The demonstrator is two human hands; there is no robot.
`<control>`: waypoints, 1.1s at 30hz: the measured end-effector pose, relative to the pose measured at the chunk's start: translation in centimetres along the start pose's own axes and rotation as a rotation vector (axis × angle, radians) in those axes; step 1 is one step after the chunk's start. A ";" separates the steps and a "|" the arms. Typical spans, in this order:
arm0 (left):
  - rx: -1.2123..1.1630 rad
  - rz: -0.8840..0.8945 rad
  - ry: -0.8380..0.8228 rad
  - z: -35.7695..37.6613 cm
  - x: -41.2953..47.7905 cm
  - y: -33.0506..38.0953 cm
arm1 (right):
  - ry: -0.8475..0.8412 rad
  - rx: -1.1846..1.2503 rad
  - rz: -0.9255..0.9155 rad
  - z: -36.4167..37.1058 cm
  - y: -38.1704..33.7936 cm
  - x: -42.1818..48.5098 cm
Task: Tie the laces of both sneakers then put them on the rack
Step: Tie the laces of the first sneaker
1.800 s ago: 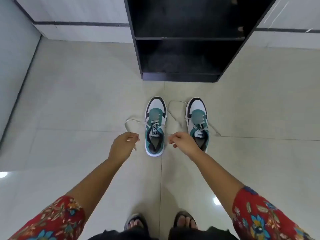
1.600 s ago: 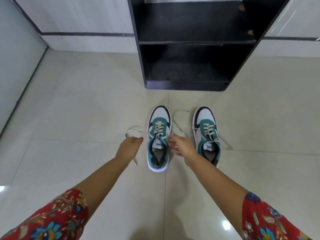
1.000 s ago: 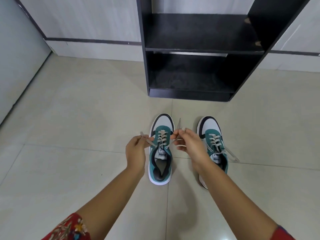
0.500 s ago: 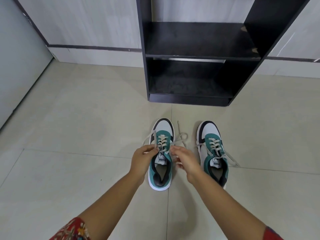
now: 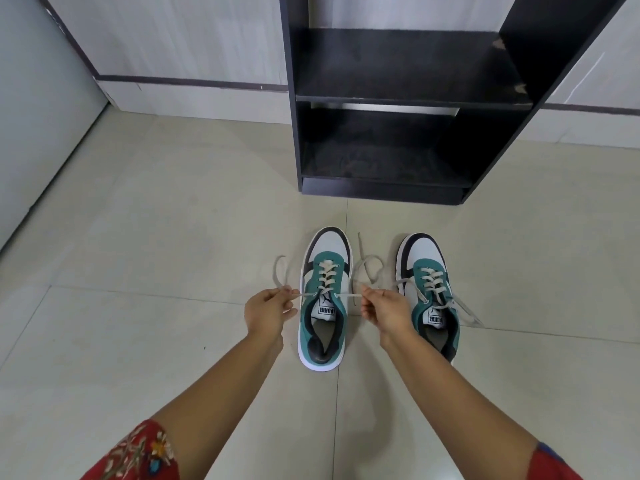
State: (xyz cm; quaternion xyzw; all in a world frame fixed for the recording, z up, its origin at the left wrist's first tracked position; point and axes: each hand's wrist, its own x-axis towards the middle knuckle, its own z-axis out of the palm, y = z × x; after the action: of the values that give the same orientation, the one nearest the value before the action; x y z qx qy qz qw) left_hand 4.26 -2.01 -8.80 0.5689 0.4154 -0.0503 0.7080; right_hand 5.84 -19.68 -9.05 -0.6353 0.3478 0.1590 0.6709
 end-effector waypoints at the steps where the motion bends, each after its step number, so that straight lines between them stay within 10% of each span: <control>1: -0.031 -0.021 0.017 0.0 0.2 -0.1 | 0.021 0.004 -0.011 -0.1 0.1 0.1; 13: 0.194 0.267 -0.046 -0.3 0.0 0.0 | -0.152 0.083 -0.092 0.3 -0.5 0.0; 22: 0.580 0.727 -0.677 1.2 -0.3 1.7 | -0.458 -0.921 -0.530 3.4 -3.2 -2.2; 28: 0.997 1.157 -0.307 0.8 0.9 2.0 | -0.452 -0.835 -0.590 2.5 -2.5 -3.3; 33: 1.129 1.141 -0.293 0.8 1.0 3.2 | -0.278 -0.712 -0.709 1.8 -0.8 -3.8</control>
State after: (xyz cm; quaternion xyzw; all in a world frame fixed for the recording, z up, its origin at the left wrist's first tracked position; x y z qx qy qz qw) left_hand 7.08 -1.22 -7.01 0.9516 -0.1229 0.0423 0.2784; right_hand 4.13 -17.18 -5.97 -0.8758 -0.0565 0.1132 0.4658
